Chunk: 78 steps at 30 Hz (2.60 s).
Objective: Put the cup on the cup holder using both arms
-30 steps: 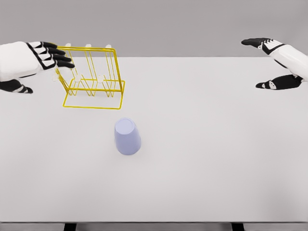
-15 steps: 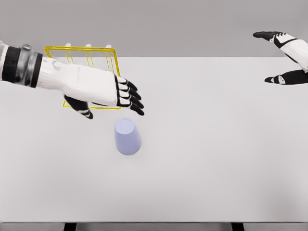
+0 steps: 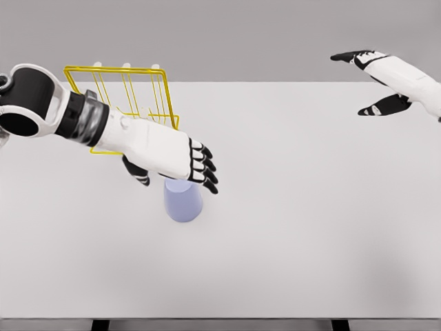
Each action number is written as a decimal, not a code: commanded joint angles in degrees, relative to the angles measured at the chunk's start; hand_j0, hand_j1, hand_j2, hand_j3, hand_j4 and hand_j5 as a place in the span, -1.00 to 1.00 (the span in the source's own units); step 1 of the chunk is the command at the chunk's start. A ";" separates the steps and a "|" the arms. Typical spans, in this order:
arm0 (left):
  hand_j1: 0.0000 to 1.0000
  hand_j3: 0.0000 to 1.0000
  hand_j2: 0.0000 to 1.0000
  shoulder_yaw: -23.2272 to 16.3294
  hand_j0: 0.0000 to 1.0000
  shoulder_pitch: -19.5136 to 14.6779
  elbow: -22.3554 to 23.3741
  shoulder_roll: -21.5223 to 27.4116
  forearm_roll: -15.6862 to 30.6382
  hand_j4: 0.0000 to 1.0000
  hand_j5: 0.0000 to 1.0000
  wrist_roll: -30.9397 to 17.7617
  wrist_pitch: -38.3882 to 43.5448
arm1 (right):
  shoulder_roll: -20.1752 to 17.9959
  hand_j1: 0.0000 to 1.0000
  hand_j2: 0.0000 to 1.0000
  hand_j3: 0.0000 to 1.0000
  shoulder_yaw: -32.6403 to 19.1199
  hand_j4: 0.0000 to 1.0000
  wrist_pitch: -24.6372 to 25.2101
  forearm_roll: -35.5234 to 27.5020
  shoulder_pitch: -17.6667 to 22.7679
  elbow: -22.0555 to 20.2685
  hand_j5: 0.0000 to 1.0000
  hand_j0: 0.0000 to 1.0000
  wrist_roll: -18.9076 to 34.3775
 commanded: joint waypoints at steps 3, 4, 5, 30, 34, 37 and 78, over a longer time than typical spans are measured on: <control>1.00 1.00 1.00 0.09 1.00 0.18 1.43 -1.30 -0.22 1.00 1.00 0.02 0.14 | -0.27 1.00 1.00 1.00 1.26 1.00 0.18 1.03 0.09 0.30 1.00 1.00 -0.03; 1.00 1.00 1.00 0.35 1.00 1.40 1.61 -1.39 -0.22 1.00 1.00 0.02 0.14 | -0.36 1.00 1.00 1.00 1.17 1.00 0.18 0.94 0.09 0.30 1.00 1.00 -0.03; 1.00 1.00 1.00 0.44 1.00 1.58 2.22 -1.83 -0.31 1.00 1.00 0.02 0.14 | -0.45 1.00 1.00 1.00 1.26 1.00 0.18 0.94 0.00 0.30 1.00 1.00 -0.03; 0.99 0.99 0.99 0.53 0.99 6.42 9.34 -6.05 -2.59 0.99 0.99 0.02 0.14 | -0.19 1.00 1.00 1.00 0.38 1.00 0.18 -0.02 0.00 -0.31 1.00 1.00 -0.03; 0.97 0.97 0.97 0.53 0.97 7.21 10.30 -7.10 -3.30 0.97 0.97 0.02 0.14 | -0.54 1.00 1.00 1.00 0.38 1.00 0.18 -0.02 0.00 -0.31 1.00 1.00 -0.03; 0.92 0.92 0.92 0.53 0.92 7.56 10.66 -7.37 -3.29 0.92 0.92 0.02 0.14 | -0.54 1.00 1.00 1.00 0.38 1.00 0.18 0.06 0.00 -0.31 1.00 1.00 -0.03; -0.04 -0.04 -0.04 4.31 -0.04 4.92 6.26 -2.27 -0.31 -0.04 -0.04 0.02 0.14 | -0.19 1.00 1.00 1.00 -0.50 1.00 0.18 -4.15 14.33 -30.20 1.00 1.00 -0.03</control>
